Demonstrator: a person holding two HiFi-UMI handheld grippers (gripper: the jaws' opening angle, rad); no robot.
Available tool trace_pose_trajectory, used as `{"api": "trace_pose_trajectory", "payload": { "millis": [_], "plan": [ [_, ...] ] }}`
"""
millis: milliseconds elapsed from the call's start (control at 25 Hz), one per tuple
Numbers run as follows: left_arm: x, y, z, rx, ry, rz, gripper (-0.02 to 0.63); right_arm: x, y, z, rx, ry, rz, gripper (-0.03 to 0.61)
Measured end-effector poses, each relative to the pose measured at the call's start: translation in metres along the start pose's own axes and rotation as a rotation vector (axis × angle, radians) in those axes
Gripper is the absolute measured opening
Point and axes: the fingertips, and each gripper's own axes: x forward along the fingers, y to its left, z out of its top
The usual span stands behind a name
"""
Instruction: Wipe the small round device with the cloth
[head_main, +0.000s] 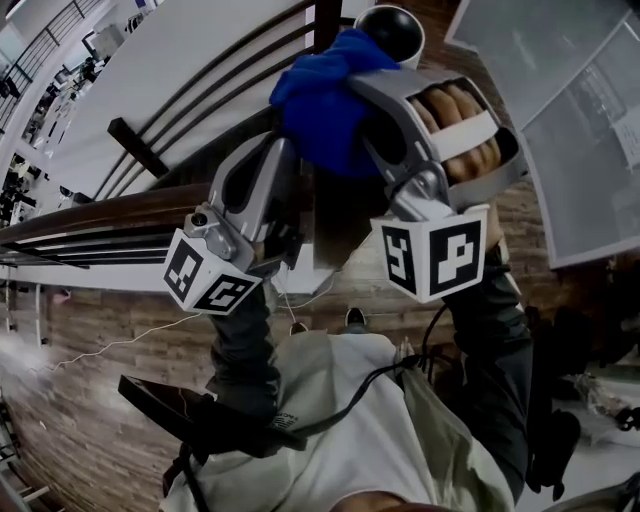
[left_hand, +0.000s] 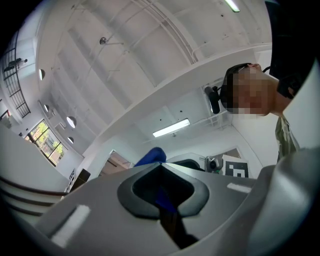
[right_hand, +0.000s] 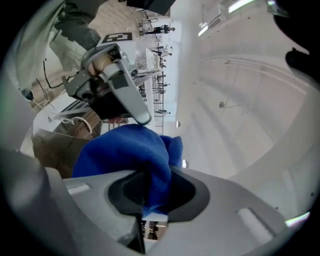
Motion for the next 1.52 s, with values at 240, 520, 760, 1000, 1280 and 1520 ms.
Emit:
{"api": "trace_pose_trajectory", "payload": {
  "millis": [240, 520, 760, 1000, 1280, 1520],
  "plan": [
    [-0.009, 0.002, 0.002, -0.011, -0.001, 0.014, 0.005, -0.037, -0.057, -0.008, 0.264, -0.164, -0.213, 0.074],
    [-0.011, 0.001, 0.0, -0.01, 0.001, 0.02, 0.005, -0.026, -0.07, -0.092, 0.561, -0.036, -0.271, 0.074],
    [-0.011, -0.002, 0.002, -0.018, 0.022, 0.017, 0.005, -0.016, -0.004, -0.082, 0.544, 0.05, -0.102, 0.073],
    [-0.005, -0.002, -0.007, -0.052, 0.028, 0.004, 0.005, -0.015, -0.015, -0.105, 0.665, 0.026, -0.144, 0.072],
    [-0.009, -0.008, -0.007, -0.056, 0.033, 0.008, 0.005, 0.016, -0.078, -0.128, 0.64, -0.022, -0.236, 0.072],
    [-0.015, -0.009, -0.014, -0.054, 0.046, 0.016, 0.005, 0.025, -0.021, -0.12, 0.548, 0.017, -0.088, 0.072]
  ]
}}
